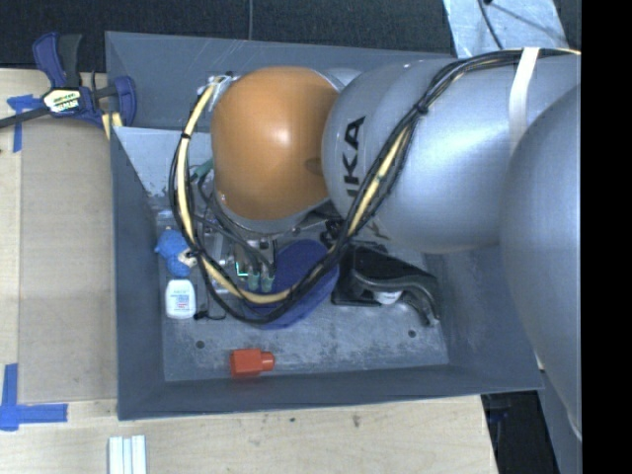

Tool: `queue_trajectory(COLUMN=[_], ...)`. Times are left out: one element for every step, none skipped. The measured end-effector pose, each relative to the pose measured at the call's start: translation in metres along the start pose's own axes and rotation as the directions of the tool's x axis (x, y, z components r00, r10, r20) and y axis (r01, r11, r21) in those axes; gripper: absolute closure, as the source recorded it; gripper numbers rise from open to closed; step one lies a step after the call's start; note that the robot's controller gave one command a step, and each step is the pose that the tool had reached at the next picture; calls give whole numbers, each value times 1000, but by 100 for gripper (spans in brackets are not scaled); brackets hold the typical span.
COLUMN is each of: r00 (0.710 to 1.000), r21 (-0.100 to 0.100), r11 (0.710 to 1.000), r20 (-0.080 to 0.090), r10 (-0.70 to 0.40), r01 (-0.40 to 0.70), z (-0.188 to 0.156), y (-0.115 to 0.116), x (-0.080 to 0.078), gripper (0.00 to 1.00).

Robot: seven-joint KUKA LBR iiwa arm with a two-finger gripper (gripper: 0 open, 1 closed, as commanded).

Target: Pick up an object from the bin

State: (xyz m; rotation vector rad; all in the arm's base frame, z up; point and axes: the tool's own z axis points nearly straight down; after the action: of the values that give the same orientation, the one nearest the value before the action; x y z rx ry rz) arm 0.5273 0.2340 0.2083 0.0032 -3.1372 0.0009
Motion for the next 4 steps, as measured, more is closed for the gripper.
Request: queue_trajectory(r00=[836, 458, -178, -559], r21=[3, 5, 8, 3], r11=[836, 458, -178, -559], r20=[20, 4, 3, 1], r10=[-549, -889, -984, -829], r01=[549, 889, 984, 829], z=[134, 137, 138, 138], y=[5, -2, -20, 11], x=[-62, -50, -51, 28], gripper=[0, 0, 0, 0])
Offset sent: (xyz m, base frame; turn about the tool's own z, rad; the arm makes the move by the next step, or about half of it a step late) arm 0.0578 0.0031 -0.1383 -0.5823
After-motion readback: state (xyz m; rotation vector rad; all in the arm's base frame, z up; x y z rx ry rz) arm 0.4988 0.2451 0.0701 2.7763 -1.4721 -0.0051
